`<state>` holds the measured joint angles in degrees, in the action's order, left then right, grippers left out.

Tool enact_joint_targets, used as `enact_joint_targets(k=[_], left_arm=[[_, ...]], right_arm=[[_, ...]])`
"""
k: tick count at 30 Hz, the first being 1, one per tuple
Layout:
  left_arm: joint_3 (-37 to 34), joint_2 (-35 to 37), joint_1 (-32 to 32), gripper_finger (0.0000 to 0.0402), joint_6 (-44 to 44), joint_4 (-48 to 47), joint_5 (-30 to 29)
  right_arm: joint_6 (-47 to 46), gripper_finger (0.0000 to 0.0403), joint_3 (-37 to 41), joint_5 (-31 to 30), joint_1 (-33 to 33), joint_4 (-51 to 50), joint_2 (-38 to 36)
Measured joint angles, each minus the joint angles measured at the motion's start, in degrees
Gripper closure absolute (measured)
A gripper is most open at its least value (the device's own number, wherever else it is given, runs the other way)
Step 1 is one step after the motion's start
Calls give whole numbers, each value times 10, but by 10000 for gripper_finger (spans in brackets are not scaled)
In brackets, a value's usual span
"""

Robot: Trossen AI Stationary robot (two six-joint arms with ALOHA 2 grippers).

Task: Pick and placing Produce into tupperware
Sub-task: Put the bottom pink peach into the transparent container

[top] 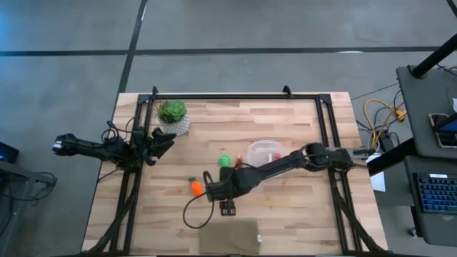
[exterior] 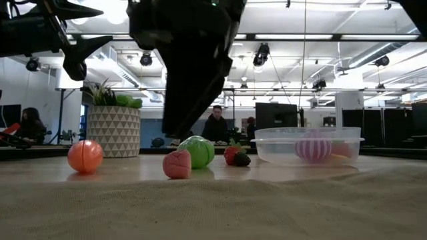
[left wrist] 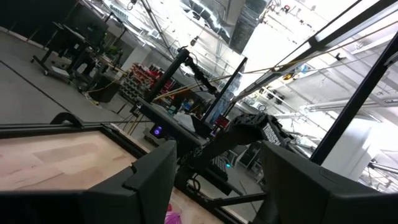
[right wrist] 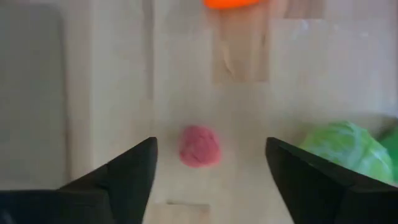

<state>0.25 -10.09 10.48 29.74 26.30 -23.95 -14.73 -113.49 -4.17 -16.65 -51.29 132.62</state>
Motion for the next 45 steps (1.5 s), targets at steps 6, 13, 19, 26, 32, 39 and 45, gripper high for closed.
enact_joint_targets(k=[6,13,19,26,32,39,45], left_arm=[[0,-2,0,183,0,-4,1],[0,-4,0,183,1,-4,1],[0,-4,0,183,1,-4,1],[0,-9,0,183,1,-5,1],[0,-17,0,183,1,-3,1],[0,-19,0,183,1,-4,1],[0,-19,0,183,1,-4,1]], right_arm=[[-3,185,2,1,-7,12,0],[-12,216,19,1,-13,23,0],[-21,216,44,14,-26,44,0],[-22,216,50,9,-24,75,0],[-37,209,71,11,-26,88,0],[-33,202,84,11,-26,127,-1],[-33,208,85,7,-26,150,-1]])
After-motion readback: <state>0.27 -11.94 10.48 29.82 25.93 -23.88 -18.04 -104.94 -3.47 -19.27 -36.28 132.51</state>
